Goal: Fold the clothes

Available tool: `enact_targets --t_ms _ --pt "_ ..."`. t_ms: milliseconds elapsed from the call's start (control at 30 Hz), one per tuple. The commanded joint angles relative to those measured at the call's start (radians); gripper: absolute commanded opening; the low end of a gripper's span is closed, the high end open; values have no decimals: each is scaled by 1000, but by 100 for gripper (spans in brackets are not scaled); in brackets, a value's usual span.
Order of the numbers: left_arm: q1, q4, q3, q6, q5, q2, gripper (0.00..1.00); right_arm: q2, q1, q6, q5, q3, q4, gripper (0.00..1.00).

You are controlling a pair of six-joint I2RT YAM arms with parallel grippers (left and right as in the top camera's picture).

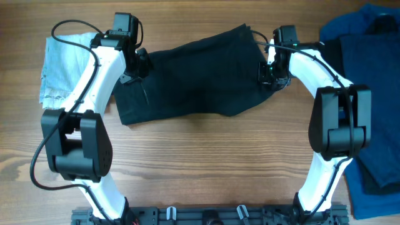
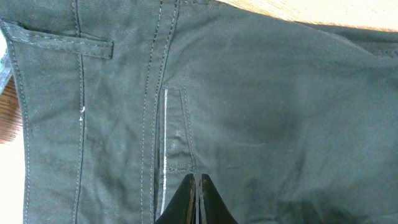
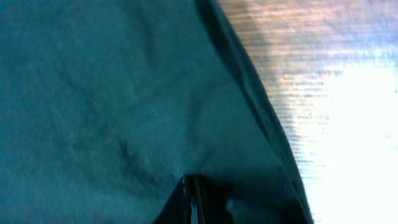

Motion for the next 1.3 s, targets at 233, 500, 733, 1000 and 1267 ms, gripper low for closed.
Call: enact_targets --t_ms 233,500,733,1000,1267 --pt "1 -8 1 23 -20 0 4 16 -129 172 192 -68 -277 4" --pt "1 -33 1 50 -20 0 15 -108 -127 -35 59 -26 -272 4" --pt "1 -41 1 49 -9 3 9 -209 -126 -102 -85 38 -139 4" --pt "-2 109 1 49 -10 90 4 -124 -98 -114 -109 9 146 4" --pt "-2 222 1 49 -21 201 5 50 -62 -121 -109 9 362 10"
